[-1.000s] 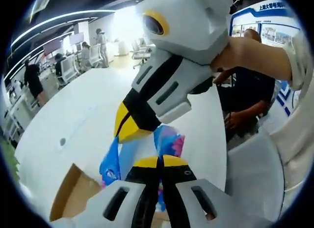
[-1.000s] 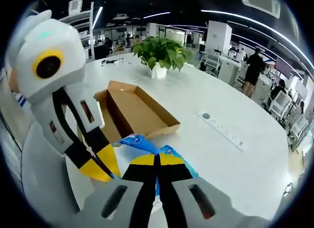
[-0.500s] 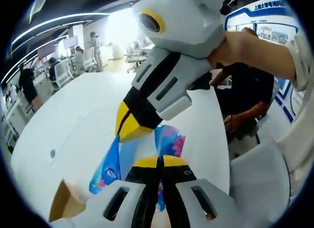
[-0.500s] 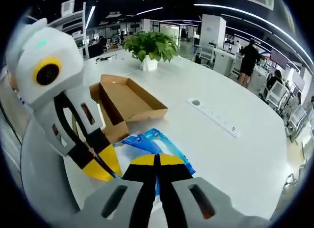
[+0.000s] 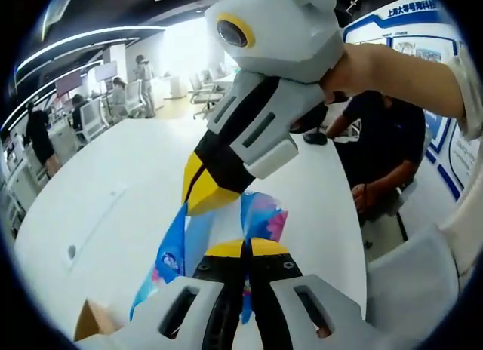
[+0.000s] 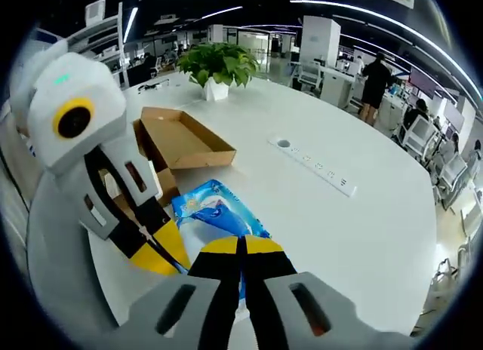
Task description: Operate the shoe box by opening the lid, removing the specified soft item, and placing it in the target area until the item is outside and the box remains undamaged.
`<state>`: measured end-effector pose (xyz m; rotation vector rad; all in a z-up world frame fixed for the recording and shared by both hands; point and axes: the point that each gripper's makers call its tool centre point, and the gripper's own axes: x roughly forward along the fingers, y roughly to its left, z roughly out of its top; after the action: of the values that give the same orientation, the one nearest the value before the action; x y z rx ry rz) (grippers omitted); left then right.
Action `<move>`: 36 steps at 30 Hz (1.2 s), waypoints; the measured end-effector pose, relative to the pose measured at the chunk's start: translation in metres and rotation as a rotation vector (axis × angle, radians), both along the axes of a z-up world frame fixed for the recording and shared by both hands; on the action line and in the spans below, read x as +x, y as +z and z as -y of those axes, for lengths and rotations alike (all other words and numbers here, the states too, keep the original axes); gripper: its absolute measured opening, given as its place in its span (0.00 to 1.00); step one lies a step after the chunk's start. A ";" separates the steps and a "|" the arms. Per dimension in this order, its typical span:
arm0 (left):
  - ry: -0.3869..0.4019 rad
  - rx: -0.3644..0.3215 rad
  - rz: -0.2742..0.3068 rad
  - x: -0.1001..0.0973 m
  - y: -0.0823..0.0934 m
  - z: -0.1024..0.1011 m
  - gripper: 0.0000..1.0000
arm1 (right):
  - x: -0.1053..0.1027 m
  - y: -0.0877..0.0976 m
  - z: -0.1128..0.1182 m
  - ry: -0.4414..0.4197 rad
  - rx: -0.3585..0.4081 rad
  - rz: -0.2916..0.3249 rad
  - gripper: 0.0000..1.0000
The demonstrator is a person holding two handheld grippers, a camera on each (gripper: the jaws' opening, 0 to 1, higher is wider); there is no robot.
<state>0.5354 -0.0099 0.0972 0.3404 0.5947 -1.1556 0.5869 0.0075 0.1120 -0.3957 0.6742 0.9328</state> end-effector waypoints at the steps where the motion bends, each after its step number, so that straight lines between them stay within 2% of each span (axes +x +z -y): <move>1: 0.001 -0.002 0.003 0.001 -0.001 0.002 0.00 | 0.001 -0.001 0.003 -0.002 -0.006 -0.002 0.00; 9: -0.004 -0.022 0.043 0.008 -0.006 0.027 0.00 | 0.011 -0.007 0.024 -0.001 -0.039 -0.007 0.00; 23: -0.035 0.002 0.183 0.012 -0.016 0.063 0.00 | 0.022 -0.022 0.057 0.005 -0.066 -0.033 0.00; 36: -0.044 -0.008 0.198 0.030 -0.025 0.090 0.00 | 0.042 -0.031 0.079 -0.012 -0.074 -0.036 0.00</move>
<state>0.5657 -0.0996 0.0727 0.4571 0.4104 -1.1502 0.6285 -0.0711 0.0809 -0.4410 0.7448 0.9073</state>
